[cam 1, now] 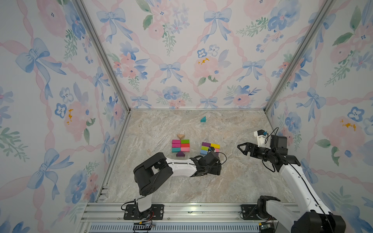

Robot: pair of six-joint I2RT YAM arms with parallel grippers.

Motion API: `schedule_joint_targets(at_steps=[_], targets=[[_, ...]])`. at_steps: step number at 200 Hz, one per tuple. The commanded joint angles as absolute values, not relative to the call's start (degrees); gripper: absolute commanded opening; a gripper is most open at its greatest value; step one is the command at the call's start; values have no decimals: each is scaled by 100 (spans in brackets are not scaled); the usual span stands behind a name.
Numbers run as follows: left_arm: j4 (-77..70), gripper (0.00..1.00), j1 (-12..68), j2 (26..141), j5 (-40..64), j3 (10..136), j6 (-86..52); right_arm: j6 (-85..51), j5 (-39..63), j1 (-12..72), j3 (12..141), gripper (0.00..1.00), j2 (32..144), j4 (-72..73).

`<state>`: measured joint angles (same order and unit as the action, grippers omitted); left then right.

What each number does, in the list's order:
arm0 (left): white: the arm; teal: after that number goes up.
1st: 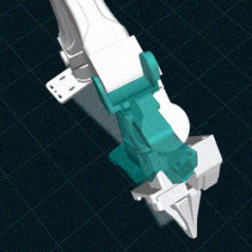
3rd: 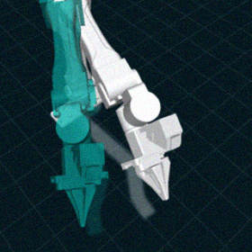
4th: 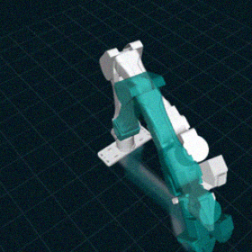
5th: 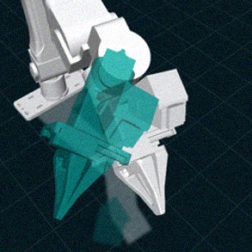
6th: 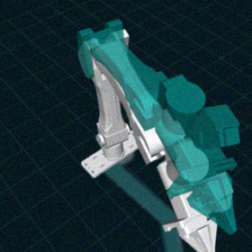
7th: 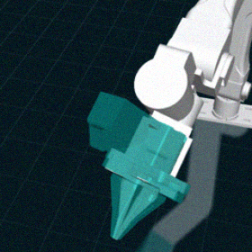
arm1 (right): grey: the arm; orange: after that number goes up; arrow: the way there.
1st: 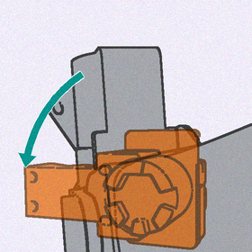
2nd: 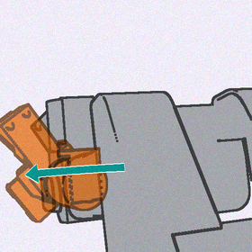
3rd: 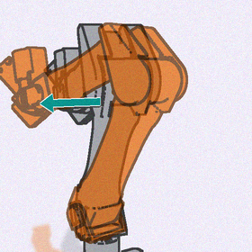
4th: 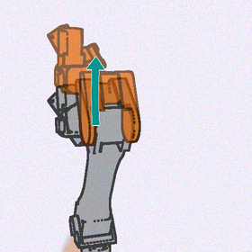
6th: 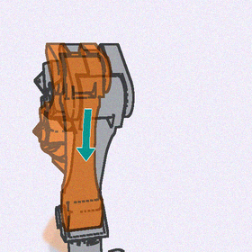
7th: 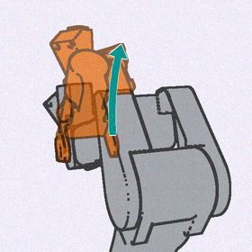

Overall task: Assemble a piece of candy with building blocks
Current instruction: Assemble the building block at the center of the board.

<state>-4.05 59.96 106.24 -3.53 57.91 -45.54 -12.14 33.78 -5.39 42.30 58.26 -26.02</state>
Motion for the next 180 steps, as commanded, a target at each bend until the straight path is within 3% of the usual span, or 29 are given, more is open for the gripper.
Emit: schedule_joint_targets(at_steps=[1,180], targets=[[-456,81,5946,10816,-289,5897,-4533,-1157,3317,-467,4386,98,5874,-2650],[-534,81,5577,10986,-182,6035,-4359,-1080,3323,-582,4386,98,6146,-2505]])
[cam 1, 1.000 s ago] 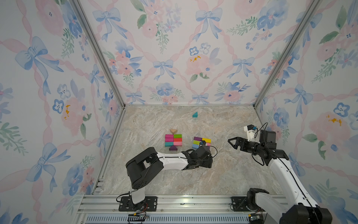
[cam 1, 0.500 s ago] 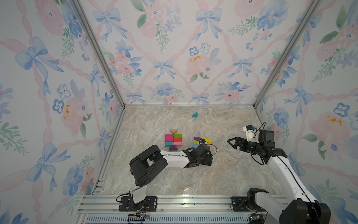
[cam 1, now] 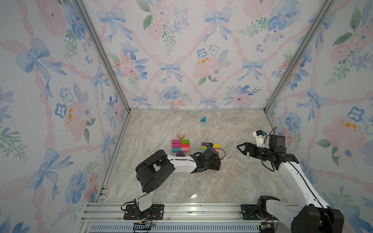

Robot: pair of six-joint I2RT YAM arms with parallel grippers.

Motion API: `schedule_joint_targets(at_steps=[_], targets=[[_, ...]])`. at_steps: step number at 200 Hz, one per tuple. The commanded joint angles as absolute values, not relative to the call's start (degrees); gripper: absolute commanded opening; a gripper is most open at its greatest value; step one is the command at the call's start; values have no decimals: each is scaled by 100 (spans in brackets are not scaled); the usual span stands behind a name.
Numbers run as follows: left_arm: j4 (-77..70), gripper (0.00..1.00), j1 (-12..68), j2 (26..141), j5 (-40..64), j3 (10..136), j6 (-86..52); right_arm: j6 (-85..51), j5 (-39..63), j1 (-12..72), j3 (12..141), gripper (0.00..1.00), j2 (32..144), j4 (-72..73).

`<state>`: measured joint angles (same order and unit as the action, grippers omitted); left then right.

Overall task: Assemble a piece of candy with building blocks
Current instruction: Assemble the building block at the center of the board.

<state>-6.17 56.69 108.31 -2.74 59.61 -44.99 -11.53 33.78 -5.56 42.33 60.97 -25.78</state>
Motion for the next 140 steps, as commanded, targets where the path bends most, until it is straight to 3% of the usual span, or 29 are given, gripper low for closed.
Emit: schedule_joint_targets(at_steps=[1,58,94,140], targets=[[-535,81,5570,10986,-179,6032,-4355,-1072,3327,-581,4386,98,6149,-2509],[-585,81,5535,10801,-46,5921,-4372,-1050,3330,-597,4440,98,6146,-2567],[-565,81,5485,9960,75,5506,-4203,-981,3349,-539,4568,98,6115,-2730],[-445,86,5138,9124,398,5394,-3577,-949,2942,252,5305,98,6856,-2687]])
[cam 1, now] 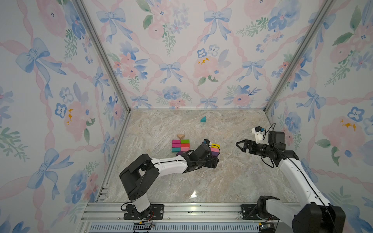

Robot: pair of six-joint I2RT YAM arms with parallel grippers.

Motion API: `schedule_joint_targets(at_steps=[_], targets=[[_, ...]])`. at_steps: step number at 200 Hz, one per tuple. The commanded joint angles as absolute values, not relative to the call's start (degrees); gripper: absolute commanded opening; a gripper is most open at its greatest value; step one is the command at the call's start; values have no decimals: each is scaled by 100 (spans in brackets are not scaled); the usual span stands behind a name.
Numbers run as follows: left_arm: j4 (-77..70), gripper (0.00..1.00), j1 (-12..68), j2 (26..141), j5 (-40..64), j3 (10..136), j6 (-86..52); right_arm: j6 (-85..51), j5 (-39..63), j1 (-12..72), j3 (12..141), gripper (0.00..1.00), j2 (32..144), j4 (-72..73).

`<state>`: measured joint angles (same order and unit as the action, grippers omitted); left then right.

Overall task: Assemble a piece of candy with building blocks
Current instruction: Assemble the building block at the center of the board.

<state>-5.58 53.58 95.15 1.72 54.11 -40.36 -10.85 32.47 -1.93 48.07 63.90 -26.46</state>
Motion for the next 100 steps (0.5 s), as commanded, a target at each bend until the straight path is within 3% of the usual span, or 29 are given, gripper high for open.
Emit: schedule_joint_targets(at_steps=[1,49,100], targets=[[-438,87,5127,9115,401,5395,-3572,-944,2926,276,5333,98,6895,-2693],[-258,98,4266,8625,463,5513,-3248,-690,2308,1102,7056,97,9035,-2913],[-62,98,3439,9063,774,6228,-2695,-631,2137,1525,9355,96,11416,-3291]])
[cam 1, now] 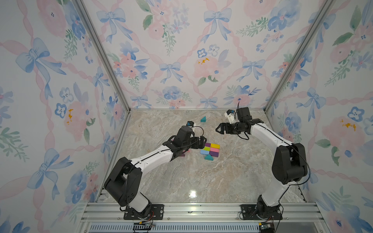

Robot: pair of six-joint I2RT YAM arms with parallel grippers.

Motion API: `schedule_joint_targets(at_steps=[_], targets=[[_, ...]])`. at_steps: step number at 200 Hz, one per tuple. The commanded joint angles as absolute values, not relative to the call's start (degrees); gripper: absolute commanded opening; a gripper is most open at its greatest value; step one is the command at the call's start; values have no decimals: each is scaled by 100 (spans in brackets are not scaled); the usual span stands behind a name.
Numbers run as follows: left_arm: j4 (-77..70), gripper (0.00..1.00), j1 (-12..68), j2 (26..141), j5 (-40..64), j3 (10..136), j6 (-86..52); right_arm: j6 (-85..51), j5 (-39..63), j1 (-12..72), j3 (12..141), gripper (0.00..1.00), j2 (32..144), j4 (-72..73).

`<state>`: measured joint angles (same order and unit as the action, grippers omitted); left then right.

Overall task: Assemble a piece of candy with building blocks
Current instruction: Assemble the building block at the center of the board.

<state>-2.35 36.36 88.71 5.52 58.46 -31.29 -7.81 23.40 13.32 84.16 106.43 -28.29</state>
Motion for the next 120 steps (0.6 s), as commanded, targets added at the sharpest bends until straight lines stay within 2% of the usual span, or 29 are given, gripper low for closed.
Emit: schedule_joint_targets(at_steps=[1,85,120], targets=[[-57,98,3429,9067,773,6239,-2688,-627,2128,1531,9410,96,11460,-3311],[-35,98,3072,9311,809,6476,-2573,-867,2131,1704,13450,95,14381,-4200],[-44,98,2998,9137,747,6198,-2644,-1645,2329,1688,14018,95,14989,-3551]])
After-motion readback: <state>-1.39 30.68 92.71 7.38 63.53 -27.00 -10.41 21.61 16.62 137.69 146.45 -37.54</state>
